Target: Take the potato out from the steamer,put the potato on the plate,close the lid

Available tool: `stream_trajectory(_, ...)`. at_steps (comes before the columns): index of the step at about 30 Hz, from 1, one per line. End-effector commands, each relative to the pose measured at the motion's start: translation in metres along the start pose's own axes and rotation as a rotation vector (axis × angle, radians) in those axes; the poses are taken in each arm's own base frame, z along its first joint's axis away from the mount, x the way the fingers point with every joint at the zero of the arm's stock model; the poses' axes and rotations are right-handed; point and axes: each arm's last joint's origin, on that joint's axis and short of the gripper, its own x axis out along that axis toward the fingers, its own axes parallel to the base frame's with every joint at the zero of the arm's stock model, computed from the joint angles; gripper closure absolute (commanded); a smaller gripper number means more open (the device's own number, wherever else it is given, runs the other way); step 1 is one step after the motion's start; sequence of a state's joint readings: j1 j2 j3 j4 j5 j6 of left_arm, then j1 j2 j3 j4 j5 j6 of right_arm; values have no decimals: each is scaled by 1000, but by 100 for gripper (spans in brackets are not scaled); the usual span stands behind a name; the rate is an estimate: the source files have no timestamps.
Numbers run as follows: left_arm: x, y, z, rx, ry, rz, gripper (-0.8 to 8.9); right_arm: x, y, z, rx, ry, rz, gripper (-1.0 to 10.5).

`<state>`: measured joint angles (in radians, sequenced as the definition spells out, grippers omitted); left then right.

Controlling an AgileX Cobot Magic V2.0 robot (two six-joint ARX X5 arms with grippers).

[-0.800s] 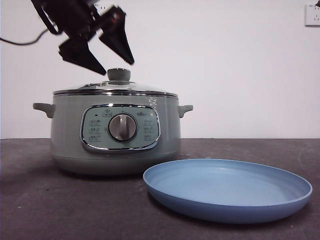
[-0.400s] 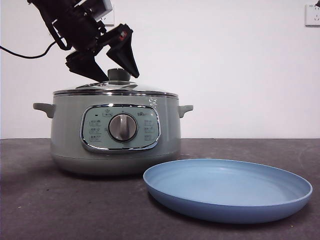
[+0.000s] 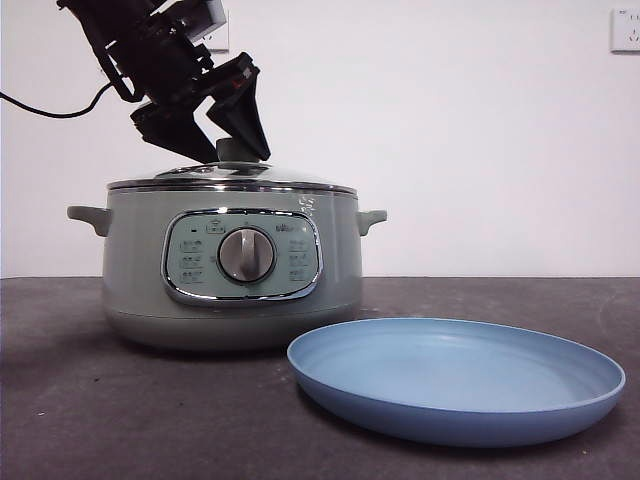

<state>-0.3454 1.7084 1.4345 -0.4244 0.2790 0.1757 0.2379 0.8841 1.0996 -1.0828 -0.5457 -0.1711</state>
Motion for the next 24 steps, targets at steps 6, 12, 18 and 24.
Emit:
stream_trajectory(6, 3, 0, 0, 10, 1, -5, 822, 0, 0, 1, 1, -5, -2, 228)
stream_trajectory(12, 0, 0, 0, 8, -4, -3, 822, 0, 0, 1, 1, -6, -3, 228)
stream_trajectory(18, -19, -4, 10, 19, -54, 8, 822, 1, -1, 5, 16, -33, -7, 228)
stream_trajectory(24, -61, -7, 21, 29, -138, 41, 822, 7, -6, 13, 38, -60, -8, 228)
